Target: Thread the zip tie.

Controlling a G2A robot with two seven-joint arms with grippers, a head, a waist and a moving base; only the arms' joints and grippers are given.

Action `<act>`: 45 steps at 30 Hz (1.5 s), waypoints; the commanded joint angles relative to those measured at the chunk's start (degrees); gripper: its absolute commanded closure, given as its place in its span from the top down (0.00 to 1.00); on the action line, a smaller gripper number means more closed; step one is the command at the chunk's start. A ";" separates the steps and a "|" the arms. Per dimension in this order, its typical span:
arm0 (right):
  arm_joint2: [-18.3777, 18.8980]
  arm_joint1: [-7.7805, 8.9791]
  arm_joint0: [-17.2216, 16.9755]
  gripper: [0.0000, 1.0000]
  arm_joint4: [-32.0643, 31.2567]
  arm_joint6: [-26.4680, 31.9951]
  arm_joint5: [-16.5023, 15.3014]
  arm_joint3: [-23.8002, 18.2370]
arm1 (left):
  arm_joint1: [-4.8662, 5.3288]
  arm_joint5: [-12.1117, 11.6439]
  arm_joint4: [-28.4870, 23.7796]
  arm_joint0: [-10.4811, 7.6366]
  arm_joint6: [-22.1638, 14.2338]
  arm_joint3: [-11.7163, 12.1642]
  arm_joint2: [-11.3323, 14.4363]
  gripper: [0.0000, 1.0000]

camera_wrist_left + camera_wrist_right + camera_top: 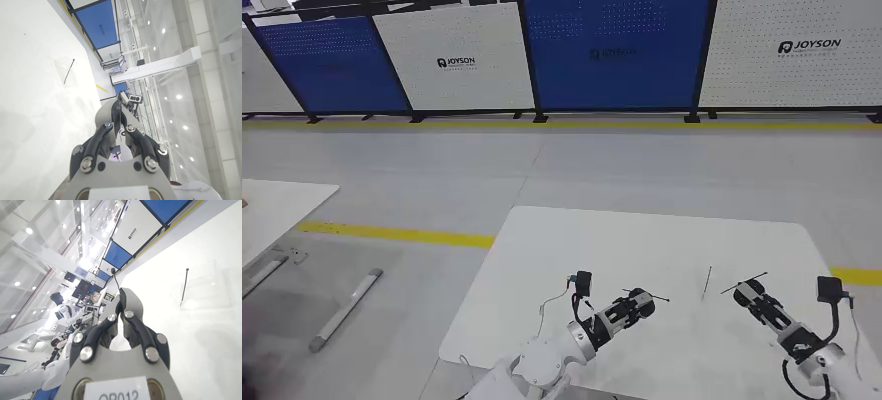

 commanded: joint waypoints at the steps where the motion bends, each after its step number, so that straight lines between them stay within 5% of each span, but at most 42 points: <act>1: 0.00 0.00 0.00 0.00 0.00 0.00 0.00 0.00 | 0.00 0.00 0.00 0.00 0.00 0.00 0.00 0.00; 9: 0.00 0.00 0.00 0.00 0.00 0.00 0.00 0.00 | -0.05 0.67 1.20 -0.27 0.48 -0.21 0.51 0.00; 19: 0.00 0.00 0.00 0.00 0.00 0.00 0.00 0.00 | -1.20 9.34 9.88 -3.61 6.26 -0.71 6.36 0.00; 30: -0.06 -0.10 -0.33 0.00 0.38 -1.87 0.41 -0.48 | -1.53 9.20 7.79 -4.00 6.32 -0.23 6.94 0.00; 38: -2.01 -0.77 -8.75 0.00 0.56 -10.33 -2.74 -6.64 | -1.53 9.20 7.79 -4.00 6.32 -0.23 6.94 0.00; 45: -3.13 -0.89 -9.78 0.00 0.96 -10.43 -2.04 -6.55 | -1.53 9.20 7.79 -4.00 6.32 -0.23 6.94 0.00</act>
